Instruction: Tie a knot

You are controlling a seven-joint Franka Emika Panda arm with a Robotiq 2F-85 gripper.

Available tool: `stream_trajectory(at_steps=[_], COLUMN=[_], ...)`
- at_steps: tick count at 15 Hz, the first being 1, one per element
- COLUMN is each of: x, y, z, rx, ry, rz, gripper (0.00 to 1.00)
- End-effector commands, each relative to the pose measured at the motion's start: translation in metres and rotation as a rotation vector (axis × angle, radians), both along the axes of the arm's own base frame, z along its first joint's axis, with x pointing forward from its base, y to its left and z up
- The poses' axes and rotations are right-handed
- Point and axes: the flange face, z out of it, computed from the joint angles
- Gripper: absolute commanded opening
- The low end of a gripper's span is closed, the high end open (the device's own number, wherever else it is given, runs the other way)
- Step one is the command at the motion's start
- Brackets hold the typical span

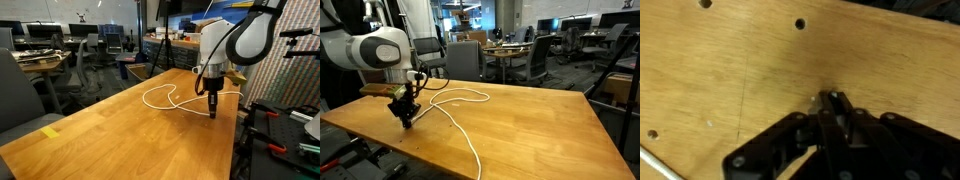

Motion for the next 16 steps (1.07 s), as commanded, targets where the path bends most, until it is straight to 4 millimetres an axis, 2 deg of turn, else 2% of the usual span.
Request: stream_trajectory(at_steps=[1,3,5,10,13,16], x=[-0.007,-0.018,-0.019,-0.018,0.005,0.039], y=[0.017,0.035,0.051,0.094,0.104,0.094], z=[0.035,0.071,0.101,0.21,0.287,0.342], rx=[-0.033,-0.091,-0.158,-0.318,-0.378,-0.395], ry=[-0.103,-0.184,-0.27,-0.482,-0.566,-0.588], rz=[0.052,0.112,0.16,0.208,0.186,0.172], gripper=[0.03,0.03,0.03,0.03,0.03,0.03])
